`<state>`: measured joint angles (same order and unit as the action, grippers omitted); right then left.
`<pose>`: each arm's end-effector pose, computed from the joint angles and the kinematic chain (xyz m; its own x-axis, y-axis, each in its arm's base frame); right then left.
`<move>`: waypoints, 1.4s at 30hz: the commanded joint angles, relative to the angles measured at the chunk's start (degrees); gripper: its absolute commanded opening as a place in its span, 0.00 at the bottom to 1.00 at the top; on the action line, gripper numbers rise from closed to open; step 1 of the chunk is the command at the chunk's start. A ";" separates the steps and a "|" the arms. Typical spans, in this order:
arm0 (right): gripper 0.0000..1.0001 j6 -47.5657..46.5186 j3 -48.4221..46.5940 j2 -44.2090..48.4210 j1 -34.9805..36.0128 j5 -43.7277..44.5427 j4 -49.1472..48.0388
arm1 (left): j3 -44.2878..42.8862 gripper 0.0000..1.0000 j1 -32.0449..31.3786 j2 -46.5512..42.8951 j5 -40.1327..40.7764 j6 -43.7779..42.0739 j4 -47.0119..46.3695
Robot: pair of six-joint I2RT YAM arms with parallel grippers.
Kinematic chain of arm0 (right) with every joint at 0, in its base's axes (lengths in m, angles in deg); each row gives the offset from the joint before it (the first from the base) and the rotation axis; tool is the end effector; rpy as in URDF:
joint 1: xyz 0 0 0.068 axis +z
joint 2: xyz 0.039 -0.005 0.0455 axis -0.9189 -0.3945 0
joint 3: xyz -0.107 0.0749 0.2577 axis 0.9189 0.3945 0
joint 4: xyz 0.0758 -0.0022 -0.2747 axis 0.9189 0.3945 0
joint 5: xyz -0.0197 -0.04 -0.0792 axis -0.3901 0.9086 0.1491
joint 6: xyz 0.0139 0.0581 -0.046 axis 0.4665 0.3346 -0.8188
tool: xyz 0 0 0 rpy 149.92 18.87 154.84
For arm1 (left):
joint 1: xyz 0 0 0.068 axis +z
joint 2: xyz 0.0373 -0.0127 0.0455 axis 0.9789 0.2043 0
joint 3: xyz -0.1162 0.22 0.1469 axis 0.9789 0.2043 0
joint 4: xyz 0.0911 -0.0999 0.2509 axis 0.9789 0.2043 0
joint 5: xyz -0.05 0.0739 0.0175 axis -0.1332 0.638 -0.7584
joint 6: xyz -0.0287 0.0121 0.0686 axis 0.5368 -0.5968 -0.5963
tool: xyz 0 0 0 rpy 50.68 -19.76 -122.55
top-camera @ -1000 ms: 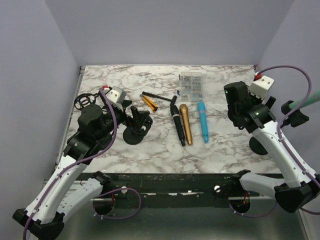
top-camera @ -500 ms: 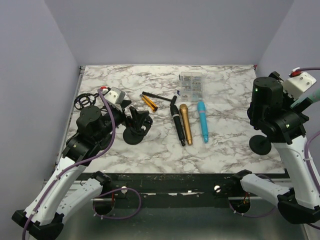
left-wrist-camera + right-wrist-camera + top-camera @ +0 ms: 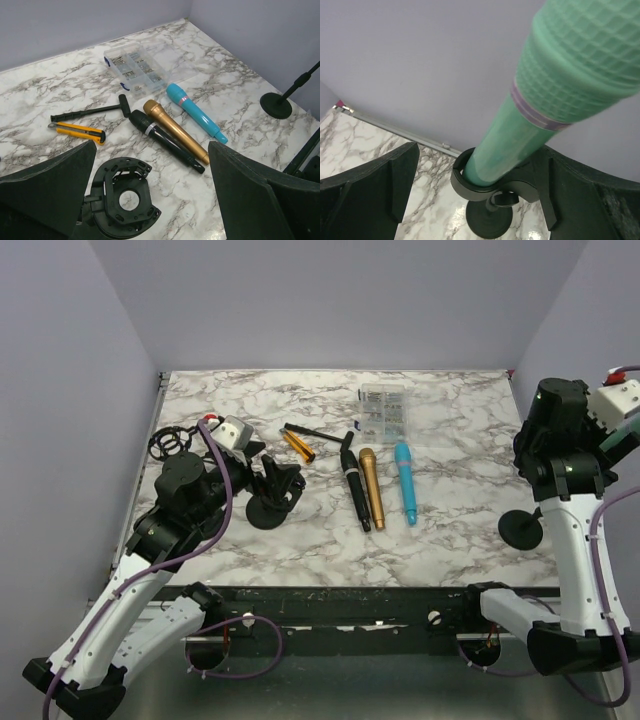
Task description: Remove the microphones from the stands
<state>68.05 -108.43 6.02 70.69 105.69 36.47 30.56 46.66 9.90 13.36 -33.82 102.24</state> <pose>0.2111 -0.0460 0.4677 -0.0553 0.0978 -0.9937 0.9313 0.3638 -0.0160 0.1622 -0.1131 0.4067 -0.1897 -0.1263 -0.9737 0.6433 0.7332 -0.2204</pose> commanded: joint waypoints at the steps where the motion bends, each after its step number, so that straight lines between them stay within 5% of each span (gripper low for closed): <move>1: 1.00 -1.90 1.84 -1.04 -3.52 -6.34 -7.09 | 0.76 0.98 -0.53 -0.17 1.42 -0.76 -1.15; 10: 0.95 -4.10 4.77 -2.66 -9.18 -11.08 -15.75 | 0.85 0.98 -0.79 0.01 2.73 -1.59 -0.88; 23: 0.57 -14.80 13.41 3.22 -9.24 -15.85 -33.06 | 0.68 0.99 -0.75 1.24 3.81 -2.39 -0.45; 25: 0.45 -14.68 13.37 3.22 -9.24 -17.88 -33.25 | 0.69 0.98 -0.74 1.48 3.98 -2.54 -0.42; 27: 0.29 -14.57 13.22 3.29 -9.20 -21.16 -33.02 | 0.59 0.98 -0.71 1.77 4.13 -2.65 -0.30; 31: 0.16 -13.26 12.09 3.07 -9.20 -26.27 -31.05 | 0.50 0.98 -0.68 2.50 4.53 -2.91 -0.04; 42: 0.01 -8.59 9.98 3.13 -9.21 -59.36 -28.96 | 0.50 0.99 -0.55 3.52 4.64 -2.98 -0.08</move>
<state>56.09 -95.71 9.30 61.60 62.24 7.88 30.72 46.20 13.09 16.90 -35.98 102.35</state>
